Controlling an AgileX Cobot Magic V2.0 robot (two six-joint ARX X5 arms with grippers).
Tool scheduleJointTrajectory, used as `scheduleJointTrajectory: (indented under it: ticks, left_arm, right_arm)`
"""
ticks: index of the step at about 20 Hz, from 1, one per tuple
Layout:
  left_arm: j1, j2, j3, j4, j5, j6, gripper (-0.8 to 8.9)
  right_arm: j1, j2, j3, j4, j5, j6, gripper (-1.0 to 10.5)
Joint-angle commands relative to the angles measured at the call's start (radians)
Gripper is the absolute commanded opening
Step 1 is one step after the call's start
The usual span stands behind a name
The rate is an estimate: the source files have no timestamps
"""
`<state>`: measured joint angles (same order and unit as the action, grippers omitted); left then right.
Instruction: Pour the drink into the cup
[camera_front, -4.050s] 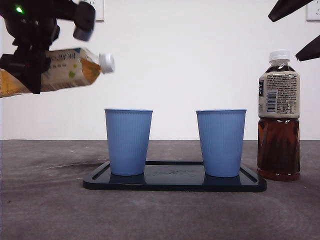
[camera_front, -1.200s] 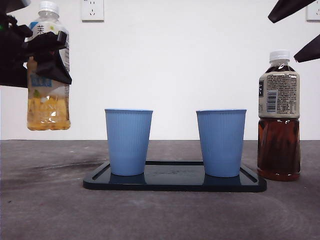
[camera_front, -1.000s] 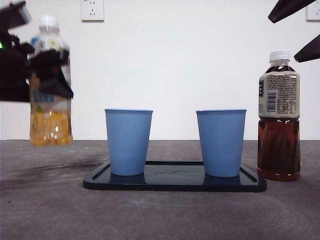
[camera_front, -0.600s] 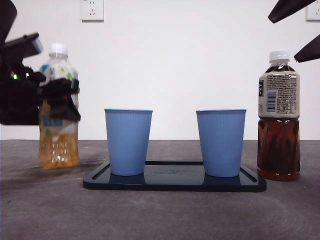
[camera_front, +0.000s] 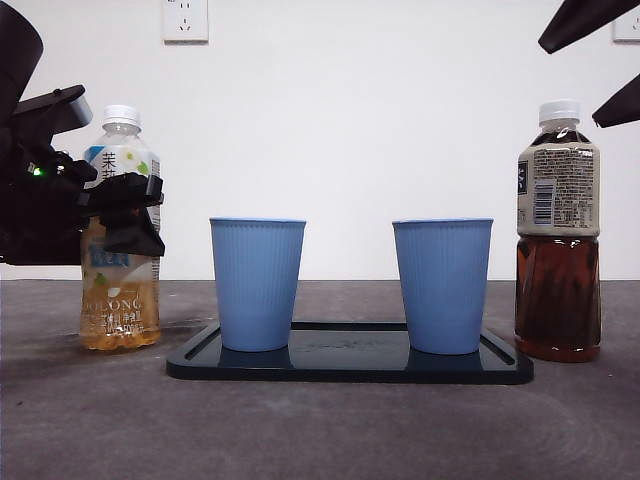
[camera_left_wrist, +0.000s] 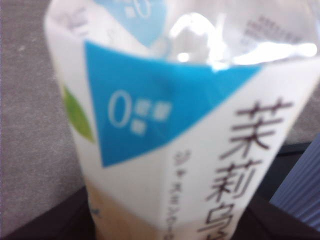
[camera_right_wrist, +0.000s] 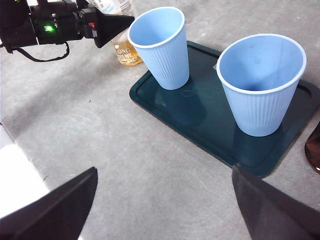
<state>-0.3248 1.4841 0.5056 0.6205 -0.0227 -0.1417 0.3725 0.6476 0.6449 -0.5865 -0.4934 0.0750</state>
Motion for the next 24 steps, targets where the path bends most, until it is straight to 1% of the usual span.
scheduleJointTrajectory:
  ticks: [1,6,9,13,19,24]
  left_arm:
    - [-0.003,0.016,0.014,-0.006,0.002,-0.006,3.88]
    - [-0.003,0.008,0.014,-0.064,0.002,-0.006,4.20]
    - [-0.003,-0.014,0.015,-0.093,0.002,-0.006,5.07]
    - [-0.003,-0.091,0.015,-0.171,0.002,-0.006,5.06]
    - [-0.003,-0.294,0.015,-0.390,0.002,-0.006,5.00]
    - [-0.006,-0.518,0.015,-0.632,0.002,-0.022,4.99]
  right_arm:
    - [0.006,0.004,0.017,0.010,0.004,-0.009,4.2]
    - [0.006,0.004,0.017,0.010,0.004,-0.010,4.2]
    - [0.006,0.004,0.017,0.010,0.004,-0.010,4.2]
    - [0.006,0.004,0.017,0.010,0.004,-0.009,4.2]
    - [0.006,0.004,0.017,0.013,0.008,-0.009,4.2]
    - [0.006,0.004,0.017,0.019,0.084,-0.009,4.2]
